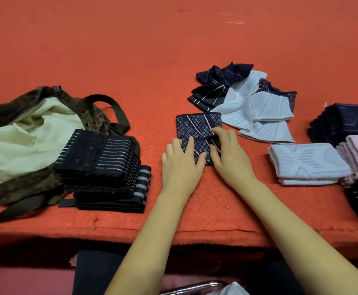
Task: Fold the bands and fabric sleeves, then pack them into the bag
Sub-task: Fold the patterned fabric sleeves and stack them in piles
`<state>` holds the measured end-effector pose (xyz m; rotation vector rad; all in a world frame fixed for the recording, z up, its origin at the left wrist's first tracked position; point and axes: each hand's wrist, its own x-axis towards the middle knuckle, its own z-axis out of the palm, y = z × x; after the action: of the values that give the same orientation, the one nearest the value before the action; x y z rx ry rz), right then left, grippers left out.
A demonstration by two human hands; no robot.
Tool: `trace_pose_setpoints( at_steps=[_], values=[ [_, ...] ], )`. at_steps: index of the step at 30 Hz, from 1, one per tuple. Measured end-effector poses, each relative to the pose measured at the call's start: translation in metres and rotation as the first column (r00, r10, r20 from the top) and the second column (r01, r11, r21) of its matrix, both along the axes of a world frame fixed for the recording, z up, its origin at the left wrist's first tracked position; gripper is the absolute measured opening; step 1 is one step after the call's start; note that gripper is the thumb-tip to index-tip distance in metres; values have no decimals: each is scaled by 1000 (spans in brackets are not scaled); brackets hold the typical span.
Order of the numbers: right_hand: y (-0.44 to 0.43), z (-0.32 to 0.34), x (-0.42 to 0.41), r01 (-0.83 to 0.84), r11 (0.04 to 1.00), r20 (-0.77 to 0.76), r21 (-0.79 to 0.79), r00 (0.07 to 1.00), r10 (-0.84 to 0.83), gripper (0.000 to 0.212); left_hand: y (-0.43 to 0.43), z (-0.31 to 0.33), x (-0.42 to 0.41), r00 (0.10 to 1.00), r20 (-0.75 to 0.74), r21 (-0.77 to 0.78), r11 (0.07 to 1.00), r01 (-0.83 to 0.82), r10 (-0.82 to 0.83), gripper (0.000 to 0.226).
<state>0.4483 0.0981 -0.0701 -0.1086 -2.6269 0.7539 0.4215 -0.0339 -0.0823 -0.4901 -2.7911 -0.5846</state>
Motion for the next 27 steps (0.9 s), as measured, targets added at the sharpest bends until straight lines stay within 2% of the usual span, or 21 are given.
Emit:
trace_pose_setpoints(
  at_steps=[3, 7, 10, 13, 16, 21, 23, 25, 27],
  values=[
    [4, -4, 7, -4, 986, -53, 167, 998, 13, 35, -1, 0, 0, 1000, -29, 3, 1000, -5, 5, 64],
    [5, -7, 8, 22, 971, -79, 239, 997, -3, 35, -2, 1, 2, 998, -61, 31, 999, -20, 22, 53],
    [6, -10, 6, -43, 976, -92, 215, 994, 64, 35, -3, 0, 2, 992, -121, 41, 998, 39, -34, 42],
    [5, -10, 6, -86, 985, -38, 147, 995, 93, 33, -5, -2, 0, 986, -134, 78, 991, 109, -98, 40],
    [4, -6, 9, -65, 995, 42, 79, 997, 62, 39, -7, -3, -3, 989, -100, 103, 987, 121, -111, 43],
    [6, -5, 7, -56, 998, 1, 28, 998, 56, 34, -14, -1, -7, 973, -29, 252, 941, 228, -228, 52],
    [7, -5, 7, -62, 998, -2, 14, 998, 62, 35, -16, -1, -7, 964, 0, 285, 924, 255, -267, 43],
    [8, -5, 7, -70, 998, -13, 3, 997, 70, 36, -17, 1, -6, 955, 34, 262, 925, 276, -295, 32],
    [8, -5, 6, -69, 997, -18, -23, 997, 69, 37, -18, 1, -5, 942, 72, 196, 931, 307, -326, 42]
  ],
)
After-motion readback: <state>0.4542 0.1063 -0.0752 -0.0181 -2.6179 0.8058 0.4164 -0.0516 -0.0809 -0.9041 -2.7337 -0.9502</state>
